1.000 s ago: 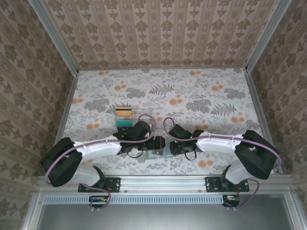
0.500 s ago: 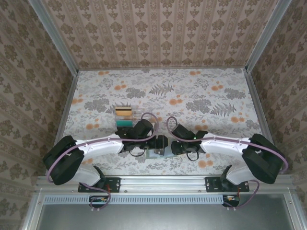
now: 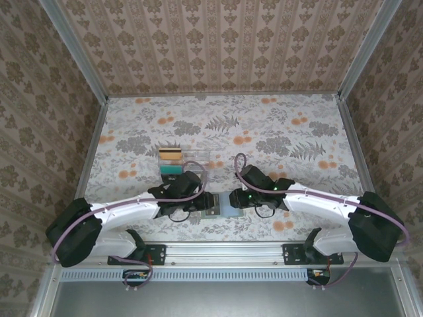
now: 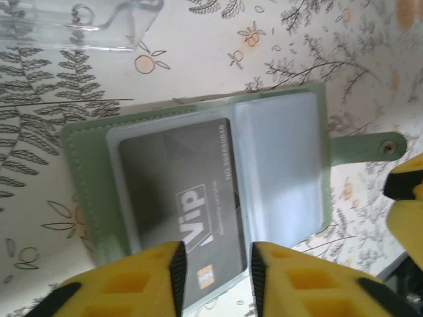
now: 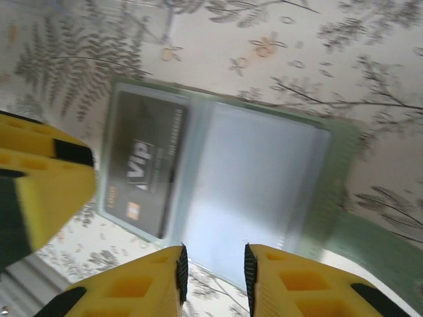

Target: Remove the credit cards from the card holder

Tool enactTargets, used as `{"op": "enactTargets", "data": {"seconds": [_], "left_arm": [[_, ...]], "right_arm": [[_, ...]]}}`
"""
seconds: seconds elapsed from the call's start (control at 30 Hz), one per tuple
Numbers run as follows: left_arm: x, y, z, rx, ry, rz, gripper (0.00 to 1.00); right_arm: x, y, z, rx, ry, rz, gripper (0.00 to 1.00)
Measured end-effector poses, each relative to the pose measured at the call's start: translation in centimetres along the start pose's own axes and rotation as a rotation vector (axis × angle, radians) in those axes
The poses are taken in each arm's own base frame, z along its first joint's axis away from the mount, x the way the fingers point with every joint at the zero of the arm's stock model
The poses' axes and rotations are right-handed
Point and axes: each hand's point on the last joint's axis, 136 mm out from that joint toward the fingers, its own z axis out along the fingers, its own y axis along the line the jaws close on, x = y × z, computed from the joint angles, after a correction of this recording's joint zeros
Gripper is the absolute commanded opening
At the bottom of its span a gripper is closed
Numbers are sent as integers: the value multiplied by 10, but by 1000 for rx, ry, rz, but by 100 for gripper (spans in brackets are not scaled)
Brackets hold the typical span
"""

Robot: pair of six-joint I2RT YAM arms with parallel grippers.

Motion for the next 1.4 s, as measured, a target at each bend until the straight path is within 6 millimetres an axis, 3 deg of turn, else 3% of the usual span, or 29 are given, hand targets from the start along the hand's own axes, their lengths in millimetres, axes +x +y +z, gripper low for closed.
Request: {"op": "enactTargets", "data": {"seconds": [0.13, 0.43, 0.93, 1.1, 1.3, 1.4], "left_arm": [[1, 4, 3, -14, 6, -9, 15], [14, 25, 13, -77, 45, -34, 10], [17, 30, 14, -86, 47, -53, 9], [16, 28, 16, -78, 46, -52, 8], [16, 28, 16, -76, 44, -55, 6], [15, 27, 16, -75, 44, -59, 4]], "right_arm": [[1, 13, 12, -67, 30, 28, 28], [13, 18, 45, -129, 113, 107, 25], [15, 23, 59, -165, 137, 141, 24], [16, 24, 62, -176, 144, 147, 19], [16, 23, 62, -176, 145, 153, 0], [16, 20, 62, -173, 143, 161, 0]]}}
